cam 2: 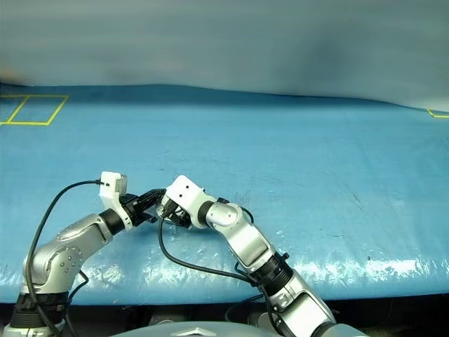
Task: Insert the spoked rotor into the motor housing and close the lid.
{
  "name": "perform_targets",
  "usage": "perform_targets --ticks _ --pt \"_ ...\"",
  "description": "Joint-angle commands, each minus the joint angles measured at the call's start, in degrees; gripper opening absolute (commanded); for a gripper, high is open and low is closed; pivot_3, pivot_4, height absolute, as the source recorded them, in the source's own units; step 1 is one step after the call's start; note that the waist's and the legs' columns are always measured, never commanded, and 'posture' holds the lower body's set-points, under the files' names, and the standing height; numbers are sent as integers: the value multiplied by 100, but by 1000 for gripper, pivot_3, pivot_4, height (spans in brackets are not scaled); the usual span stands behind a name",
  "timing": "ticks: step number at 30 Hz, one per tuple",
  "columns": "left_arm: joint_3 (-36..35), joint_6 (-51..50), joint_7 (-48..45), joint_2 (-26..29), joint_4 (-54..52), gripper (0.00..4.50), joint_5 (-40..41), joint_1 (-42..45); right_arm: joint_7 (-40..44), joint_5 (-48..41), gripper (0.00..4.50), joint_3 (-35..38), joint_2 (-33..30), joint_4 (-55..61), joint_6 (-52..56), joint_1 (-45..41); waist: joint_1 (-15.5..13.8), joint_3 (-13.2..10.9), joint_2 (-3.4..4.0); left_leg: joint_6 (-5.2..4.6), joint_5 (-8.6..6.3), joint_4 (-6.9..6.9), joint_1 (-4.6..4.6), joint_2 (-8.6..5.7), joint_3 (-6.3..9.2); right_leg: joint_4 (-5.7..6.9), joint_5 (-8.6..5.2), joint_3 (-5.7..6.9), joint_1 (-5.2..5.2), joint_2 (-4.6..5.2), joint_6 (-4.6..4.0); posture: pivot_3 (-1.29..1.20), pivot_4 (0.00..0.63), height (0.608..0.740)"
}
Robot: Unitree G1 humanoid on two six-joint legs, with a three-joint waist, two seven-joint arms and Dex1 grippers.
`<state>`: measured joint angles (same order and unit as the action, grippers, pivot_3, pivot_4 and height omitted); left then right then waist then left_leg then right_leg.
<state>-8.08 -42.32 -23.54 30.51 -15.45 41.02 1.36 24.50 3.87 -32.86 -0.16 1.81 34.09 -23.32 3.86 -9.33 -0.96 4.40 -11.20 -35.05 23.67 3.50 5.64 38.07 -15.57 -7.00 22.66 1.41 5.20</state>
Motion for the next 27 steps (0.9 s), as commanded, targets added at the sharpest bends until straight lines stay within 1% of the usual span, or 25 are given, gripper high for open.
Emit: perform_targets --ticks 1,4,10,12,13,14,15,18,21,23,27 --pt "137 -137 -247 154 -8 0 -144 76 -90 100 3029 46 -75 -200 206 138 -5 0 -1 0 0 0 0 0 0 -1 0 0 1 0 0 0 150 740" --pt "313 -267 -437 304 -24 0 -277 71 -91 104 3029 24 -69 -201 195 139 -3 0 1 0 0 1 0 0 0 -3 0 0 1 0 0 0 150 740" --pt "571 -191 -768 449 -67 0 -582 65 86 -22 3029 -2 -105 -117 149 218 -10 1 1 0 0 3 -1 0 0 -6 -1 0 0 1 -1 0 150 740" --pt "599 -145 -834 467 -85 0 -677 53 119 -111 3782 86 -131 49 210 369 -18 5 2 0 -1 4 -1 0 0 -12 -1 0 -2 2 -1 0 150 740" --pt "600 -131 -863 469 -88 0 -712 50 139 -138 4029 124 -159 142 234 446 -24 5 2 0 -1 6 -1 -1 0 -17 -1 0 -4 2 0 0 150 740" --pt "603 -111 -887 474 -76 0 -757 52 158 -178 4388 181 -205 276 239 551 -29 5 2 1 -2 8 0 -1 0 -20 -1 0 -4 3 0 0 150 740" --pt "609 -86 -910 480 -62 0 -808 55 177 -228 4453 243 -256 417 239 657 -34 6 2 1 -2 9 0 -1 0 -22 -1 0 -4 3 0 0 150 740" --pt "623 -37 -1000 508 -19 0 -930 56 206 -462 4453 530 -389 933 290 1041 -47 7 1 2 -2 11 1 -1 0 -23 -2 0 -4 3 -1 0 150 740" --pt "614 2 -1081 500 29 0 -1013 66 304 -1008 4453 924 -372 1527 582 1501 -45 7 1 2 -2 10 0 0 0 -23 -3 0 -3 4 -2 0 150 740" --pt "632 41 -1119 498 76 0 -1094 90 201 -1409 4453 1283 -182 1813 915 1715 -43 3 6 2 -2 10 4 0 0 -23 -4 0 1 3 -3 0 150 740" --pt "611 89 -1173 432 139 0 -1175 129 -249 -2128 4453 2050 487 2047 1697 1918 -23 -3 12 1 -2 10 8 1 -2 -11 -3 -2 10 2 -4 0 150 740"
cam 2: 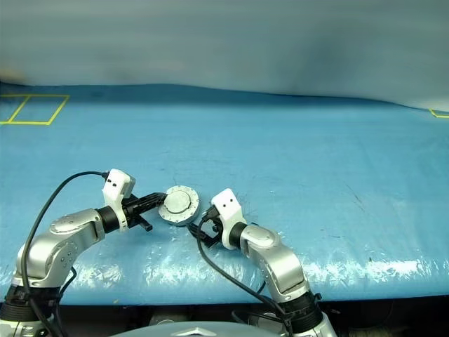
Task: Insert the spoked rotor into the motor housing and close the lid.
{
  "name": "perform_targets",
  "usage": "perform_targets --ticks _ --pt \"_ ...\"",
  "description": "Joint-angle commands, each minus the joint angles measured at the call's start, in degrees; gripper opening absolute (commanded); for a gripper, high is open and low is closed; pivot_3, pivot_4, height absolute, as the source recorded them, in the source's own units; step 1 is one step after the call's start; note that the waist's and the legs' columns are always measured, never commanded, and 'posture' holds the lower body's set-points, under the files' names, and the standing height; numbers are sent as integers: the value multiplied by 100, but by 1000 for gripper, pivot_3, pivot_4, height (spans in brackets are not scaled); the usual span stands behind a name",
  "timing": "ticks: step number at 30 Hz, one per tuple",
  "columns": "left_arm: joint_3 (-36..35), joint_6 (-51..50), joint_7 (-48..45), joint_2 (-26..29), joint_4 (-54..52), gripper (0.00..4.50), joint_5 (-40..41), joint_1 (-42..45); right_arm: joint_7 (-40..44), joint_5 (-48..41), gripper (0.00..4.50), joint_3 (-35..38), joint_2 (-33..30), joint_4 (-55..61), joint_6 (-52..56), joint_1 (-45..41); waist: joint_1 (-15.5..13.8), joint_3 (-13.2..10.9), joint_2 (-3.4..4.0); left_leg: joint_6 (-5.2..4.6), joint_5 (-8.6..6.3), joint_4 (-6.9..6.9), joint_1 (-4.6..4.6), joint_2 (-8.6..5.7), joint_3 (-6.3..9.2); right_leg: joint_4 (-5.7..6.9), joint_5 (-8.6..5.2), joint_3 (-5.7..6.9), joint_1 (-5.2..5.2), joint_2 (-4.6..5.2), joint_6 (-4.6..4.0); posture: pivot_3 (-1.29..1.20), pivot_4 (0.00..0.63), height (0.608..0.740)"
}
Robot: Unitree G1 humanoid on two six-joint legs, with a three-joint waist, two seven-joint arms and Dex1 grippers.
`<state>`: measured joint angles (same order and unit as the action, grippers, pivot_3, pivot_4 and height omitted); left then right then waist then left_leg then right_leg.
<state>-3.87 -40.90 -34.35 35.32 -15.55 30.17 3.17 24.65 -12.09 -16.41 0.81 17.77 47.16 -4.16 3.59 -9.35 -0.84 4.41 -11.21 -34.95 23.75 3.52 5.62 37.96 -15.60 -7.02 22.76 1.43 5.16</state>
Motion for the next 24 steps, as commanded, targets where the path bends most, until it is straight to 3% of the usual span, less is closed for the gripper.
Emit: perform_targets --ticks 1,8,15,24 --pt "182 -45 -106 -64 157 0 -99 -50 -357 -630 4453 506 506 469 515 31 7 -1 1 0 0 0 0 0 0 0 0 0 2 0 0 0 150 740" --pt "174 7 -192 -83 200 0 -173 -46 -925 -1724 4453 1157 1119 325 1296 6 -11 -2 1 -1 -2 10 5 -1 -1 -13 -2 1 3 3 -3 0 150 740" --pt "198 79 -267 -88 243 0 -236 -83 -1233 -2961 4453 1566 1171 107 1940 -144 3 -2 1 -1 -2 12 4 0 -1 -13 -3 1 3 3 -5 0 150 740" --pt "207 131 -341 -113 297 0 -298 -105 -2043 -4089 4453 1745 1511 -702 1981 -477 34 0 3 -2 -1 12 1 0 -1 -12 -3 1 1 2 -5 0 150 740"
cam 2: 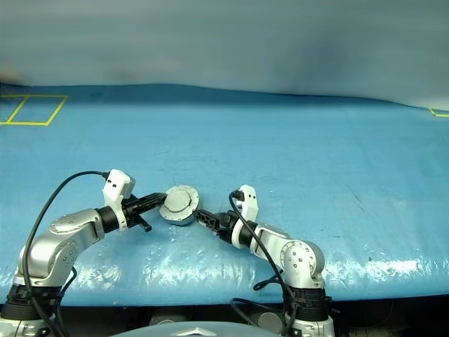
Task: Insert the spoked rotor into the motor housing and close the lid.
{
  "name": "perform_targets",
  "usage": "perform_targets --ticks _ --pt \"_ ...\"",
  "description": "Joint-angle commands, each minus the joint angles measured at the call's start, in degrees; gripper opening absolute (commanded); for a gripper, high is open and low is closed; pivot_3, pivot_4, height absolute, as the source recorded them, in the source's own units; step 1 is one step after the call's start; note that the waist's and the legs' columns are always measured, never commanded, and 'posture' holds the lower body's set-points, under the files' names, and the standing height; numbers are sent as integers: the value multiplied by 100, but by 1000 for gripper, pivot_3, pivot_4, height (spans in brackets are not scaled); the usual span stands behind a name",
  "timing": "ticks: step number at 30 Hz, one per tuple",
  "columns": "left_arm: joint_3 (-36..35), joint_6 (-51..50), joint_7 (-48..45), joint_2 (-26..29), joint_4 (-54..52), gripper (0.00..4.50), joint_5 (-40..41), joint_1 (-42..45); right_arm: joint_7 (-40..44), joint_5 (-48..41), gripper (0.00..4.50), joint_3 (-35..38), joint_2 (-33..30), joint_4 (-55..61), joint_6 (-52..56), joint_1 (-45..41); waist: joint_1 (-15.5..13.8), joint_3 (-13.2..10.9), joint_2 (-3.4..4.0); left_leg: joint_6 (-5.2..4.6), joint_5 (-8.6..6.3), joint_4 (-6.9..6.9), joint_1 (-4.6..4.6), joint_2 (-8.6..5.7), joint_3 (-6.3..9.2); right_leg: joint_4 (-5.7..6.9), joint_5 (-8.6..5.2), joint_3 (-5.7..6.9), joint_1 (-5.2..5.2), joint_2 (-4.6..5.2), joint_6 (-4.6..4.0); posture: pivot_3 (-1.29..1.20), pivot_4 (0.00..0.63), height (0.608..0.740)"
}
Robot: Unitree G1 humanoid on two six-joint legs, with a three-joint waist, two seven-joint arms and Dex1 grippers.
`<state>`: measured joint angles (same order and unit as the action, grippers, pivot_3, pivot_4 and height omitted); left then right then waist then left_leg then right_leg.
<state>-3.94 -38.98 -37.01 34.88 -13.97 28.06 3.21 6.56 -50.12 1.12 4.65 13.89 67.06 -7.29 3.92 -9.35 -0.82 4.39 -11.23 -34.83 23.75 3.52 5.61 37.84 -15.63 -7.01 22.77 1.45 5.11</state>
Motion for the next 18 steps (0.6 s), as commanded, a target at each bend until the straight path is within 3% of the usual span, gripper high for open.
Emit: perform_targets --ticks 1,9,12,18 --pt "216 -55 -81 -73 147 0 -92 -111 -297 -373 4453 -33 1136 -426 -57 -209 2 1 1 0 0 0 0 0 0 0 0 0 0 0 0 0 150 740" --pt "205 -26 -126 -89 171 0 -134 -160 -577 -937 4453 -249 1156 -1210 -517 -604 5 4 4 -1 0 0 -2 0 0 -1 0 0 -2 0 0 0 150 740" --pt "187 -11 -117 -88 176 0 -149 -186 -693 -1273 3857 -269 1120 -1379 -589 -620 3 5 5 -1 0 0 -1 0 0 -1 0 0 -2 0 0 0 150 740" --pt "164 -17 -94 -112 181 0 -144 -244 -910 -1745 1875 -333 988 -1474 -635 -478 8 4 14 -2 0 5 1 0 0 0 0 0 -3 -1 0 0 150 740"
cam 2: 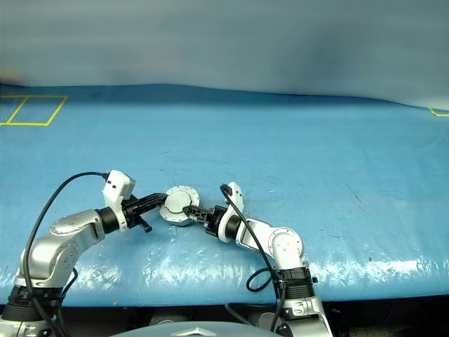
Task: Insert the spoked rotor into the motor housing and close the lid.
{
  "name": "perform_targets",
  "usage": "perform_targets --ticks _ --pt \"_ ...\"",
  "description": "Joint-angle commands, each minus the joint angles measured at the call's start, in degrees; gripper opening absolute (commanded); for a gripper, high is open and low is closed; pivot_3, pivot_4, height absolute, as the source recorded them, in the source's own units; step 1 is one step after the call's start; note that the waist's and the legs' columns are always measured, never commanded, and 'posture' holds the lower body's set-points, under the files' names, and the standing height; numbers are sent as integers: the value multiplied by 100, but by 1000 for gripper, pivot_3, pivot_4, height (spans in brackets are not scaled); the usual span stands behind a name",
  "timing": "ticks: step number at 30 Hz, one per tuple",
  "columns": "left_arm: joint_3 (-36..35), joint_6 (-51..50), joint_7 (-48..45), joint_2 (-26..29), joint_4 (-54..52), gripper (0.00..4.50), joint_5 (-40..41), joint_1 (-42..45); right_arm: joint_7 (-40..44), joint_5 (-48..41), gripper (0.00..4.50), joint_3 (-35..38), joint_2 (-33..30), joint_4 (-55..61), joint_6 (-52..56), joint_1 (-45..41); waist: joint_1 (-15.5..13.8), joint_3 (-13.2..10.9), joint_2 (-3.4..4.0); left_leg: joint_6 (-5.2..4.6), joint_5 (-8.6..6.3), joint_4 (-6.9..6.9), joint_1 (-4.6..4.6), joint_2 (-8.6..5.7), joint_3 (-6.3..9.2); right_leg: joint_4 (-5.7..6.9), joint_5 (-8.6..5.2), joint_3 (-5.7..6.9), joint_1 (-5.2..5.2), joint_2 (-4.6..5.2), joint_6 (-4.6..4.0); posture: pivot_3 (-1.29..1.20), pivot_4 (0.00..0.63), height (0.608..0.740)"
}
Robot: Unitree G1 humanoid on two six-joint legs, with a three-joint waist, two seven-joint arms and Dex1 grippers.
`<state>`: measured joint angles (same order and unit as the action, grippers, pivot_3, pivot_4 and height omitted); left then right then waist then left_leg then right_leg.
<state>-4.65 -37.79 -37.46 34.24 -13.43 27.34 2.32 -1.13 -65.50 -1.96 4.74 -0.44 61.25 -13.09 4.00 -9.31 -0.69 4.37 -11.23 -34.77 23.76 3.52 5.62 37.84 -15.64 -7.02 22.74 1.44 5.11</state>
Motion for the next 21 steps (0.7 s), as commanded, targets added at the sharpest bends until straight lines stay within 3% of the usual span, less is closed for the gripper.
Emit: perform_targets --ticks 1,3,11,17,21 --pt "234 -139 -52 -54 130 0 -77 -156 -164 -249 1534 -48 952 -43 -63 111 0 -2 6 0 0 0 0 0 0 0 0 0 3 0 -1 0 150 740" --pt "234 -140 -60 -72 136 0 -94 -159 -218 -333 1169 -103 898 -30 -73 145 -4 3 15 0 0 0 -1 0 0 -1 -1 0 2 0 -1 0 150 740" --pt "237 -55 -121 -174 165 0 -78 2 -381 -493 1169 -218 789 -34 -156 205 -1 2 22 -2 1 1 -2 0 0 0 -1 0 4 0 -2 0 150 740" --pt "-598 -607 291 -697 75 0 680 272 -433 -621 1169 -217 796 -4 -218 261 2 2 21 -3 2 0 8 0 0 3 0 0 2 -1 -1 0 150 740" --pt "-1040 -934 568 -908 -284 936 1128 209 -491 -852 1169 -147 808 62 -322 315 20 0 22 -4 2 5 27 2 3 8 8 1 6 -4 14 0 150 740"
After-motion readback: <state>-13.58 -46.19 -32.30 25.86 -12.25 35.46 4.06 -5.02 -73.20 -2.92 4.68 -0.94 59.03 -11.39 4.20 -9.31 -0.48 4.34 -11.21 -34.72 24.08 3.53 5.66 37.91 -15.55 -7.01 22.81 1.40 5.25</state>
